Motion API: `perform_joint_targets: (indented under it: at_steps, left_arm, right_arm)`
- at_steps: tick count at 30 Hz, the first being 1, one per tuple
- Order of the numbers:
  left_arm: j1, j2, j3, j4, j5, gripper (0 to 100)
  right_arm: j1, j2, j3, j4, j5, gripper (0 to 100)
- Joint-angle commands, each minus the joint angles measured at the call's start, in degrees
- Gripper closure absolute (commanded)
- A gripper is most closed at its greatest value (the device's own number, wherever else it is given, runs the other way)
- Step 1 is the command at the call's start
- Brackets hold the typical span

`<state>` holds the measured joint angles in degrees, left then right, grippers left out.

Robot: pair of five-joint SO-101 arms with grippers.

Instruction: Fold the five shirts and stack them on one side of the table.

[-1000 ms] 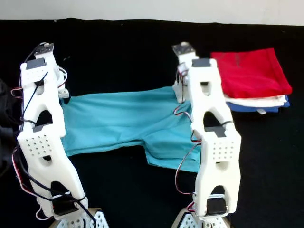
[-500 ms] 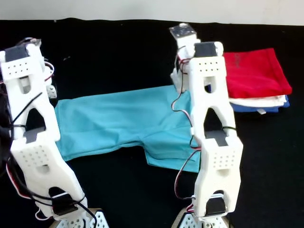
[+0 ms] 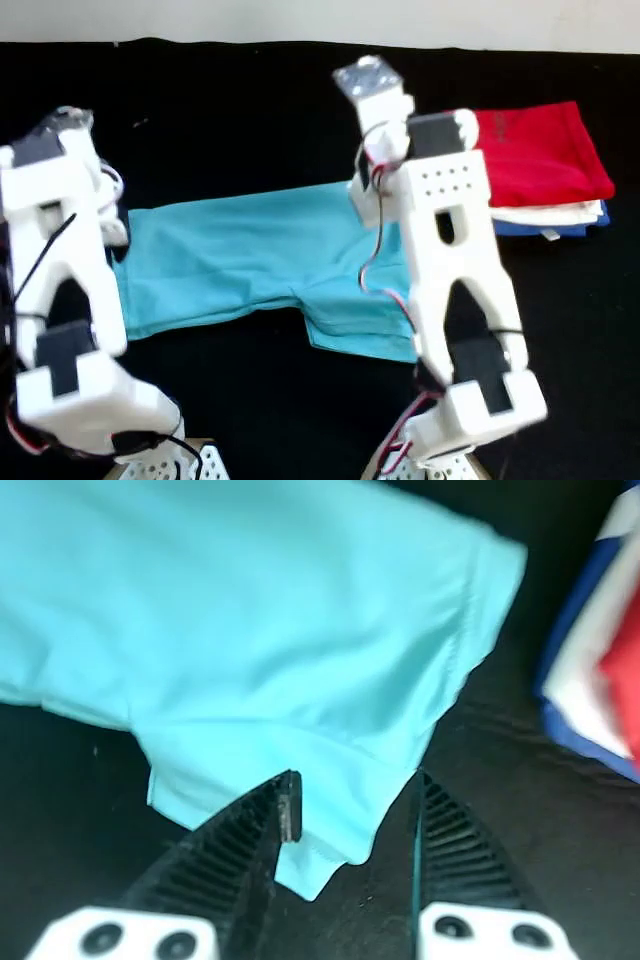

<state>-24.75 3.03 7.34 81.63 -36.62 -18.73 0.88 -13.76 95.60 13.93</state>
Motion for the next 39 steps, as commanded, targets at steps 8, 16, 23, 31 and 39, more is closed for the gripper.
perform_joint_targets:
  at_steps: [8, 16, 23, 31, 39]
  left_arm:
    - [1.1, -13.9, 39.0, -34.2, 0.0, 92]
    - [-1.7, -14.5, 45.2, -35.0, 0.0, 92]
    - [-3.7, -14.0, 47.9, -37.3, 0.0, 92]
    - [-3.6, -14.5, 50.6, -41.4, 5.5, 92]
    - [-3.6, -14.5, 50.4, -41.4, 5.5, 92]
  right_arm:
    - [-7.3, -18.5, 44.4, -23.6, -0.2, 82.1]
    - [-9.1, -18.5, 59.3, -33.8, -0.2, 82.1]
    - [-13.4, -19.0, 57.9, -30.8, -0.2, 82.1]
    - [-14.5, -29.7, 52.5, -23.9, 4.3, 82.1]
    - [-18.2, -32.3, 64.9, -28.9, 6.8, 82.1]
